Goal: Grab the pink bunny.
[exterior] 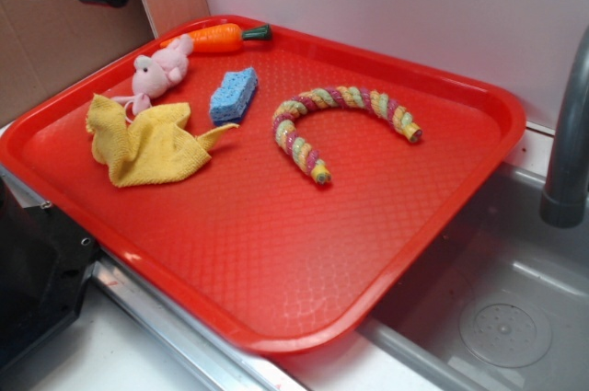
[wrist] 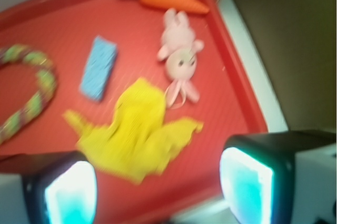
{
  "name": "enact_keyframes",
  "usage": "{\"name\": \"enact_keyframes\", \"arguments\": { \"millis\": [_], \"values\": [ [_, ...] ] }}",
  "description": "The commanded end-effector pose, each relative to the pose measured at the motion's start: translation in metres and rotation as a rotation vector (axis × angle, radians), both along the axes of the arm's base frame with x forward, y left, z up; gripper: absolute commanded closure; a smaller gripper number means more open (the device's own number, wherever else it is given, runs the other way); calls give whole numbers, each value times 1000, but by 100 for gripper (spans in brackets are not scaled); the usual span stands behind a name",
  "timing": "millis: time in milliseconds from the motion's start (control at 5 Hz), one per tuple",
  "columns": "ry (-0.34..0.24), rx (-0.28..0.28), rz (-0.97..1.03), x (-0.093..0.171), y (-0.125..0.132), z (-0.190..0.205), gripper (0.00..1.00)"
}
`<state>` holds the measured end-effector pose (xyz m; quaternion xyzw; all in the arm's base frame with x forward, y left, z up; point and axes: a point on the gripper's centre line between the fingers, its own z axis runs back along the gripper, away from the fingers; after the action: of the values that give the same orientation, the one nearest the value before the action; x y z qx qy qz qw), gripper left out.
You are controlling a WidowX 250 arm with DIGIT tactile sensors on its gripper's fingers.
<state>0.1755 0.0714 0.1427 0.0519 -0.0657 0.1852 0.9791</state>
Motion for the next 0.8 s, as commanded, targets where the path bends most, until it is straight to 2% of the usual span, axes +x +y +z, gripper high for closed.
{"name": "enact_keyframes", "arguments": {
  "millis": [0, 200, 400, 600],
  "values": [
    [-14, 50, 80, 31, 48, -40, 0],
    [4, 73, 99, 42, 64, -64, 0],
    [15, 48, 90, 50, 74, -83, 0],
    [2, -87, 35, 58, 80, -105, 0]
  ]
}}
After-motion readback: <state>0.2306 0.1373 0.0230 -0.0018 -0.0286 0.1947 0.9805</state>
